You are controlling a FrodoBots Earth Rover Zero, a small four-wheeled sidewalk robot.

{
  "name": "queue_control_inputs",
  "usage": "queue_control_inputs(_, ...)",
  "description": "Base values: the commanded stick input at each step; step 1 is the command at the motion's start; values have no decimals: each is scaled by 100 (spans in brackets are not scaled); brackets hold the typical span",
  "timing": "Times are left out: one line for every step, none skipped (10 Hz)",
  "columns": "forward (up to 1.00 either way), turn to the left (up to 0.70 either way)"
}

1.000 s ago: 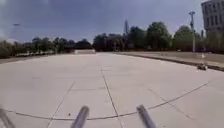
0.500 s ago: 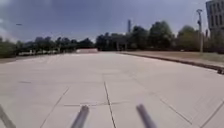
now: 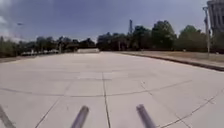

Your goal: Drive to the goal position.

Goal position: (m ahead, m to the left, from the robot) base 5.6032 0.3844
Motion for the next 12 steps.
queue_control_inputs(100, -39)
queue_control_inputs(100, -39)
queue_control_inputs(100, -39)
queue_control_inputs(100, -39)
queue_control_inputs(100, -39)
queue_control_inputs(100, -39)
queue_control_inputs(100, -39)
queue_control_inputs(100, -25)
queue_control_inputs(100, 1)
queue_control_inputs(100, 1)
queue_control_inputs(100, 1)
queue_control_inputs(100, 1)
